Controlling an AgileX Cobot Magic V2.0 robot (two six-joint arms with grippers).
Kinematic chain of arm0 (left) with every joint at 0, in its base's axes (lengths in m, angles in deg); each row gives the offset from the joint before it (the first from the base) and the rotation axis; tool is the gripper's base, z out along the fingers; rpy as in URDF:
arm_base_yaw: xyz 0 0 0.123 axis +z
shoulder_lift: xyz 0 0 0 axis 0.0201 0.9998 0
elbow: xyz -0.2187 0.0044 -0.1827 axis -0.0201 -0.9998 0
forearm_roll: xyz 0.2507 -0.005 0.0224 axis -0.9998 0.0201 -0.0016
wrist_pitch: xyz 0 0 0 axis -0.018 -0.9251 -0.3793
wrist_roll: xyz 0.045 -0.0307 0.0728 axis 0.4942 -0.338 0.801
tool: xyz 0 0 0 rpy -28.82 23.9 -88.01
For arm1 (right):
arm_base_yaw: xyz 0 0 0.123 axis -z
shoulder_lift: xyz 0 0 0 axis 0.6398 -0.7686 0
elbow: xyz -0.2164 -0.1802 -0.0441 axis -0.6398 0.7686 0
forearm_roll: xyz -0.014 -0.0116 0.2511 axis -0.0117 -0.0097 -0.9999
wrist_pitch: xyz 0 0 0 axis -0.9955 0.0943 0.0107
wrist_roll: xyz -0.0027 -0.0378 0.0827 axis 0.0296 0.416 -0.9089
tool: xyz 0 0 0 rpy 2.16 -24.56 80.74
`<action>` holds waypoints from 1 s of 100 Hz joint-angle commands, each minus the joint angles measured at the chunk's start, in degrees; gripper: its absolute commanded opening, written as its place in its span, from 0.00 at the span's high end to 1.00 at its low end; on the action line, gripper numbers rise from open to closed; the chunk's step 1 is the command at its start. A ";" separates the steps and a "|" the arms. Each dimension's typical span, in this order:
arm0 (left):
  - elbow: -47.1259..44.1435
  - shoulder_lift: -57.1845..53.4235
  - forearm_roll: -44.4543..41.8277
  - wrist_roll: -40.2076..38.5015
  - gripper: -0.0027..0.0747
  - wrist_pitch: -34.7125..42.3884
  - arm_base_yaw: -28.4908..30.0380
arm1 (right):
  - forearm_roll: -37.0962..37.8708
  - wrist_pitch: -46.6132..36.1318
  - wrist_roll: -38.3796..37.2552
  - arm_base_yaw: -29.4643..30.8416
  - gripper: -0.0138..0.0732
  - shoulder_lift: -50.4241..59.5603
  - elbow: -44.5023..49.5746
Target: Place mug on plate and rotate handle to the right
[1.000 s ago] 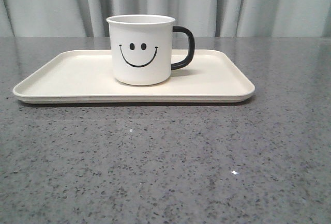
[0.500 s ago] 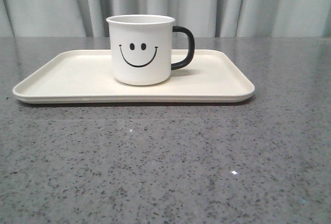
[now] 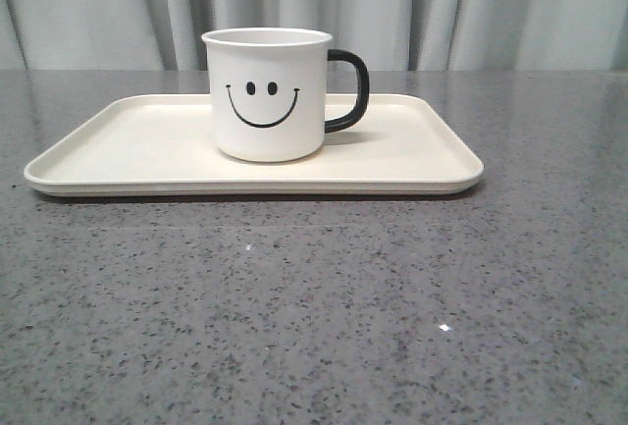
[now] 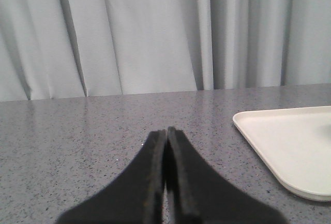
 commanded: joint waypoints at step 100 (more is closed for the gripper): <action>-0.54 -1.59 0.59 -0.35 0.99 4.25 0.08 | -0.22 -4.55 0.03 -6.18 0.97 5.74 0.17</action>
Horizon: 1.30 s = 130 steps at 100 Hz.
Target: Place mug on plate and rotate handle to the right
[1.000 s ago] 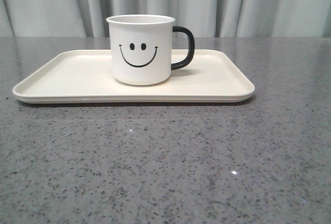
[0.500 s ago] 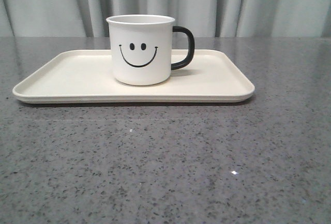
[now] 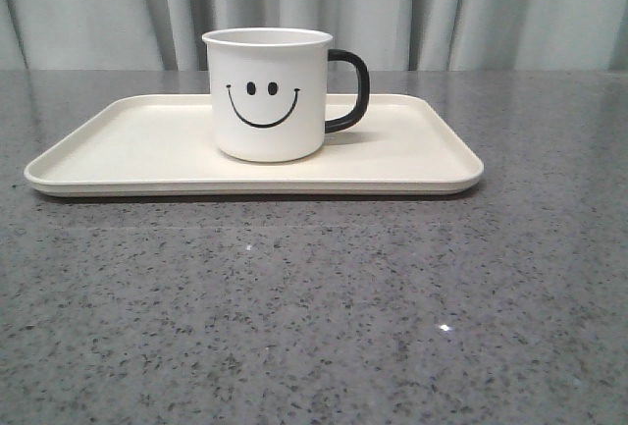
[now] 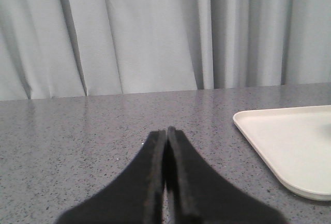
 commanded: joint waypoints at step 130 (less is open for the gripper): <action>-0.54 -1.59 0.59 -0.35 0.99 4.25 0.08 | -1.28 -37.43 -14.00 -13.77 0.97 28.81 49.51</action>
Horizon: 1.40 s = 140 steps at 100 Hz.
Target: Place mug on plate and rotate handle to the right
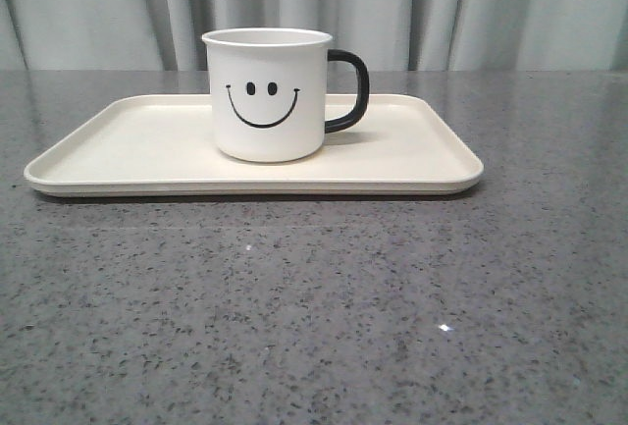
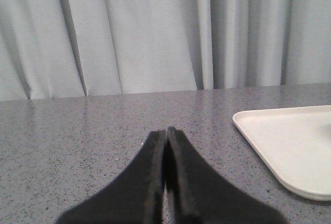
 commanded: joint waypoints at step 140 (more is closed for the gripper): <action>-0.54 -1.59 0.59 -0.35 0.99 4.29 0.08 | 4.59 -10.58 -6.20 0.20 0.97 1.08 5.27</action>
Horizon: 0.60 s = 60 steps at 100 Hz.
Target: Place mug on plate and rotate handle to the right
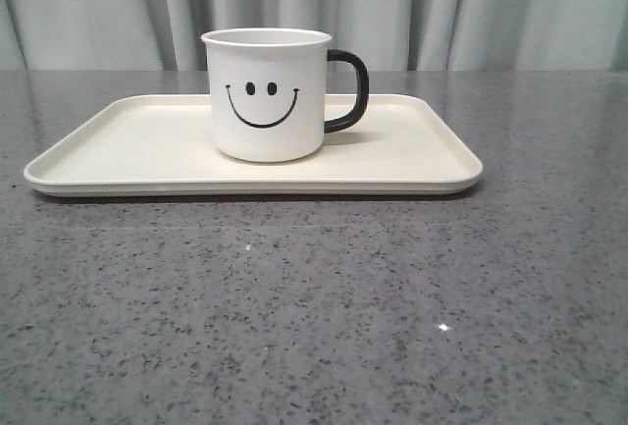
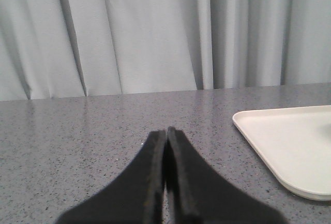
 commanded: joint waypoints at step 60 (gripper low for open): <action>-0.54 -1.59 0.59 -0.35 0.99 4.29 0.08 | 0.74 -7.66 -0.23 0.23 0.97 1.08 0.10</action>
